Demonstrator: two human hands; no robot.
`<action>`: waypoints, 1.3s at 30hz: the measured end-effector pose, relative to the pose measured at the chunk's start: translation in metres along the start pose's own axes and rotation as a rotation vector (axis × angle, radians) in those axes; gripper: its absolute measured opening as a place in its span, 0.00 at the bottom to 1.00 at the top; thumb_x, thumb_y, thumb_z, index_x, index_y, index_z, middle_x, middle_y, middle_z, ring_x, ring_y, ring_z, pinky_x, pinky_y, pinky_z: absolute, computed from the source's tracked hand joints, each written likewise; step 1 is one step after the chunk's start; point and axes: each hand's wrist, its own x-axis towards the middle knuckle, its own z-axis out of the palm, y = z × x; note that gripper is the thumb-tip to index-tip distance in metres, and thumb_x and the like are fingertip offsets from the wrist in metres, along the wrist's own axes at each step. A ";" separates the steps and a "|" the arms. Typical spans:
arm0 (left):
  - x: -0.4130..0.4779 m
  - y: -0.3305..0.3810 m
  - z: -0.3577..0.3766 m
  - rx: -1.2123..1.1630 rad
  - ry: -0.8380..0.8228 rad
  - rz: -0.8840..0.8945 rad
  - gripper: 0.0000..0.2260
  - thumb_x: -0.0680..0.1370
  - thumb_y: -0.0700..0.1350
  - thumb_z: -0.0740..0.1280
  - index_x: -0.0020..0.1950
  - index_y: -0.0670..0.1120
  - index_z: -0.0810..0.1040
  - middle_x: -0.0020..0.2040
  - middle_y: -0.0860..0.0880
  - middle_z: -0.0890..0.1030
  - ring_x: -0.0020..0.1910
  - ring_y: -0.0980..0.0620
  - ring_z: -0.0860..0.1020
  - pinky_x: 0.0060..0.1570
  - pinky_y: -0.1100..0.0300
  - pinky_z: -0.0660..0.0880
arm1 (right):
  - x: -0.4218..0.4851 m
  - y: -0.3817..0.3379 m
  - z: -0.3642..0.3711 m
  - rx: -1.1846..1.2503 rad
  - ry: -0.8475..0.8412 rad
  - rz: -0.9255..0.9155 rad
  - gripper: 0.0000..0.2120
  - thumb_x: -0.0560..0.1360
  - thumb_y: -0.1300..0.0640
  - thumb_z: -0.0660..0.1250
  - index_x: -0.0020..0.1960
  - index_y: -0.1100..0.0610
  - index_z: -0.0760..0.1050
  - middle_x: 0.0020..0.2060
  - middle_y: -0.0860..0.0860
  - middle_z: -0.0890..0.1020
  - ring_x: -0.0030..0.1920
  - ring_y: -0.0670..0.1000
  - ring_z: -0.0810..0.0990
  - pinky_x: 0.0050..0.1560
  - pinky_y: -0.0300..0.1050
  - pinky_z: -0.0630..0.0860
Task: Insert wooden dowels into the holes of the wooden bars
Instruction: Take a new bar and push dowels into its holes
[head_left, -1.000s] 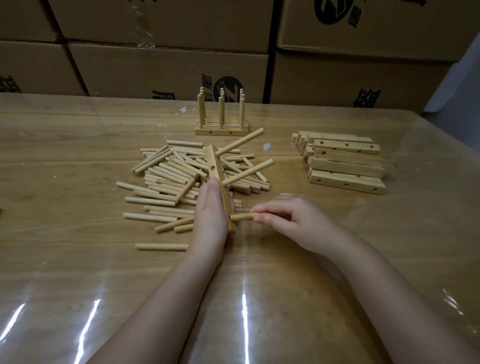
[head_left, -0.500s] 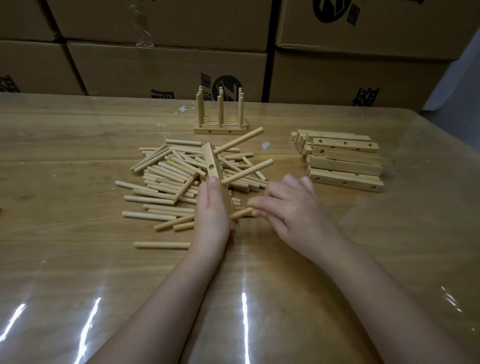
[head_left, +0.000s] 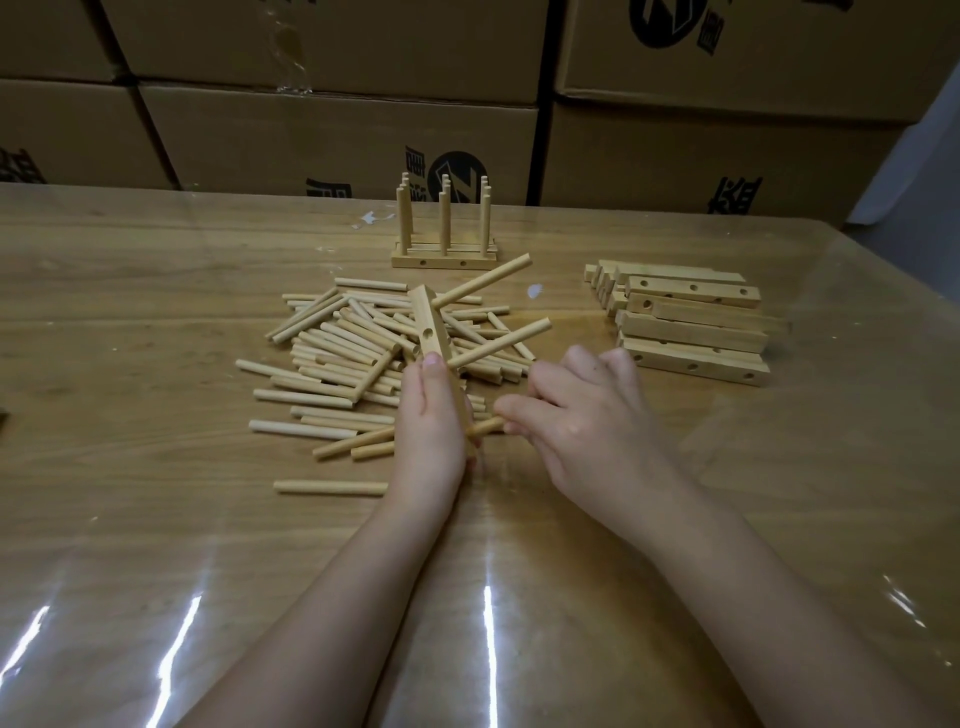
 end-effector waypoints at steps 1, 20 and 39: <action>0.000 0.000 0.000 0.003 -0.003 0.000 0.15 0.83 0.49 0.51 0.41 0.46 0.69 0.30 0.49 0.71 0.25 0.59 0.69 0.29 0.62 0.69 | 0.000 0.000 0.000 -0.003 -0.001 0.002 0.09 0.75 0.56 0.62 0.46 0.53 0.82 0.35 0.49 0.74 0.40 0.53 0.71 0.43 0.47 0.60; -0.004 0.001 -0.002 0.027 -0.057 -0.016 0.14 0.83 0.50 0.51 0.43 0.48 0.70 0.33 0.49 0.71 0.29 0.57 0.70 0.33 0.60 0.68 | -0.002 -0.009 -0.004 -0.038 -0.044 0.053 0.11 0.74 0.55 0.61 0.41 0.52 0.82 0.31 0.47 0.75 0.34 0.51 0.72 0.40 0.45 0.58; -0.005 -0.007 0.001 0.136 -0.055 0.148 0.14 0.83 0.48 0.52 0.39 0.50 0.66 0.29 0.51 0.68 0.29 0.53 0.68 0.36 0.53 0.67 | -0.004 -0.005 -0.006 0.150 -0.326 0.225 0.09 0.77 0.54 0.62 0.54 0.49 0.80 0.42 0.48 0.81 0.44 0.51 0.76 0.44 0.43 0.54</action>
